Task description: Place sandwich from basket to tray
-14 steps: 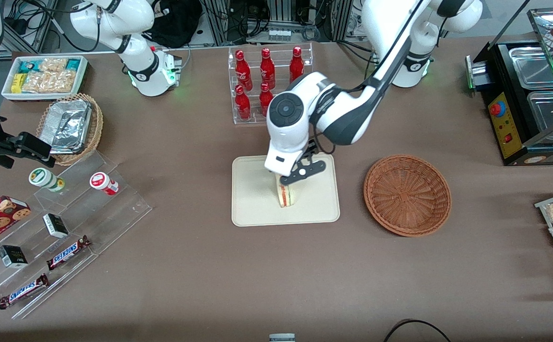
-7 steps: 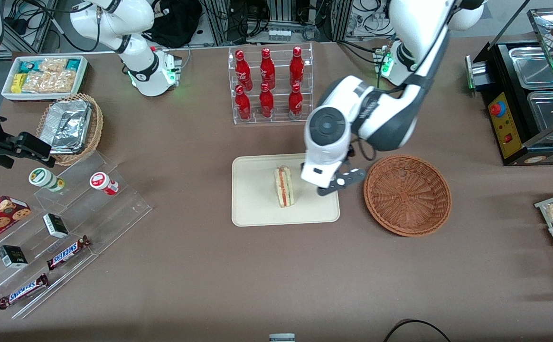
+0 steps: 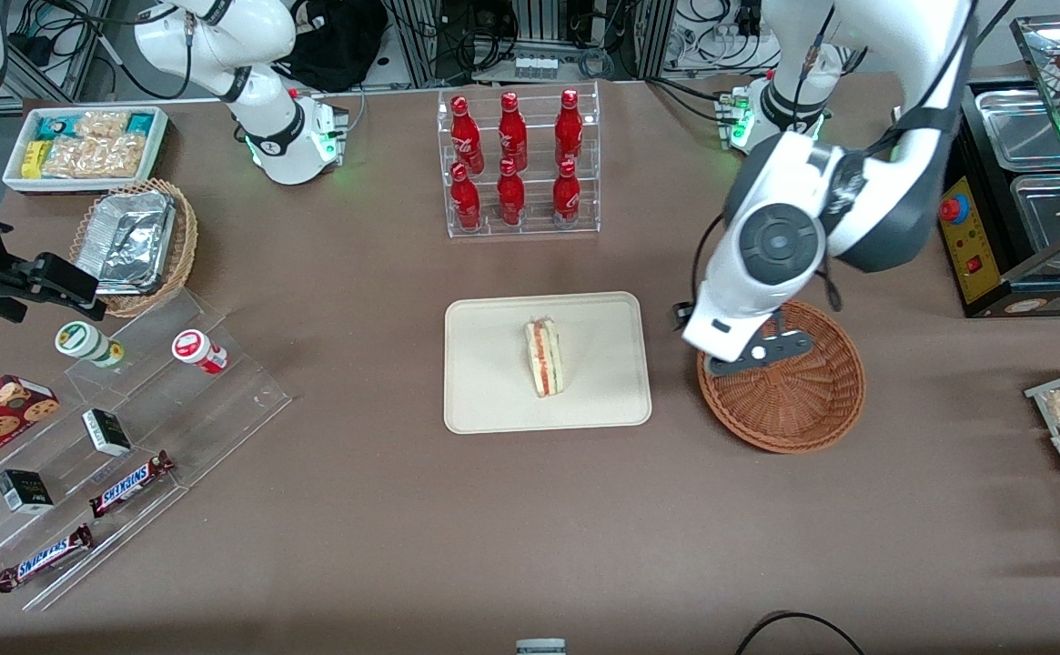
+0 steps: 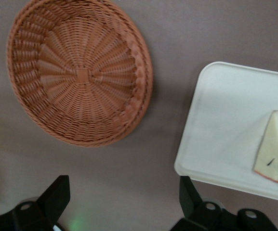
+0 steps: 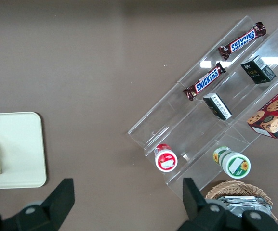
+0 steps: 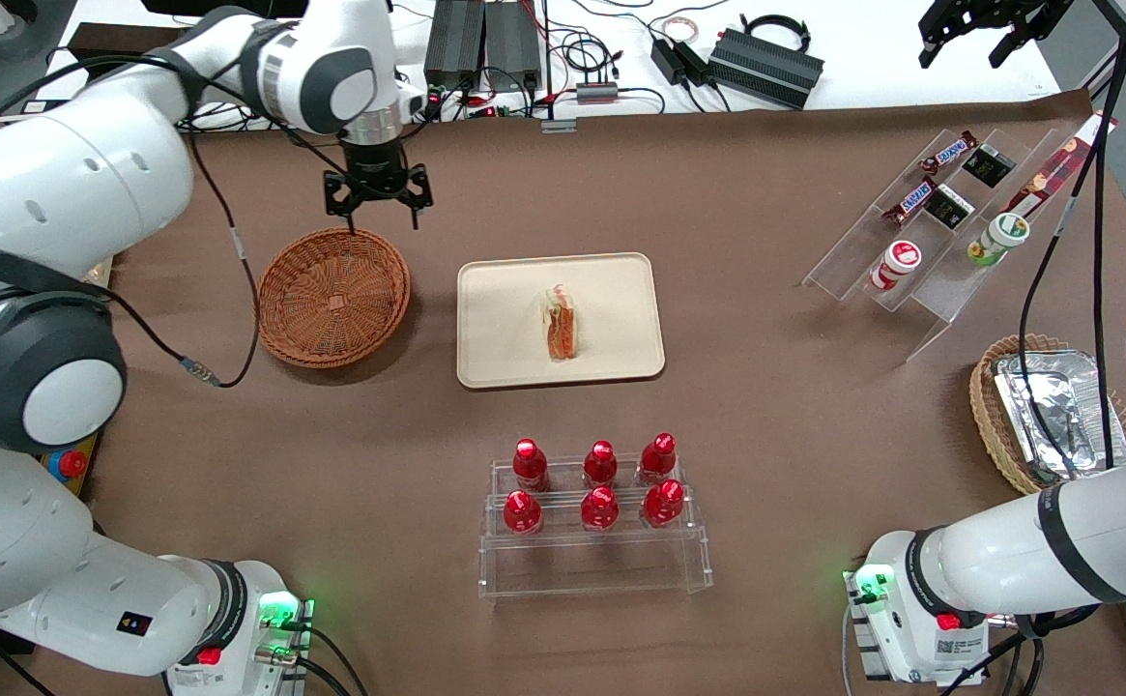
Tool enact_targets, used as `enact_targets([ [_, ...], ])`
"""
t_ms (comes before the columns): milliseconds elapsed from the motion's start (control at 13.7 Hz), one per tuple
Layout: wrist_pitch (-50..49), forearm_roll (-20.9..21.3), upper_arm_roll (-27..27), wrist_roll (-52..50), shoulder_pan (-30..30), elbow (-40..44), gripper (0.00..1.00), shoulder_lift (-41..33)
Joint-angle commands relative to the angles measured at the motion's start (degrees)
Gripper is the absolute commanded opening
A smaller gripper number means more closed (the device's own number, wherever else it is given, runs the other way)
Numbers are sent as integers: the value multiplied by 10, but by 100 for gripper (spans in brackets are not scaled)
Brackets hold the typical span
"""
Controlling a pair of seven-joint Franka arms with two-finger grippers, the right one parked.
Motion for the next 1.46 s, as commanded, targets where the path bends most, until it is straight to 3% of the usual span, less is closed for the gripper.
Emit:
enact_targets([
  [0, 1, 2, -5, 66, 40, -80, 100, -79],
  [220, -6, -10, -9, 158, 99, -120, 100, -136],
  [585, -100, -26, -36, 283, 186, -84, 100, -176],
  [951, -166, -19, 1, 389, 194, -6, 100, -182],
  [1390, -163, -19, 36, 398, 195, 26, 100, -187],
])
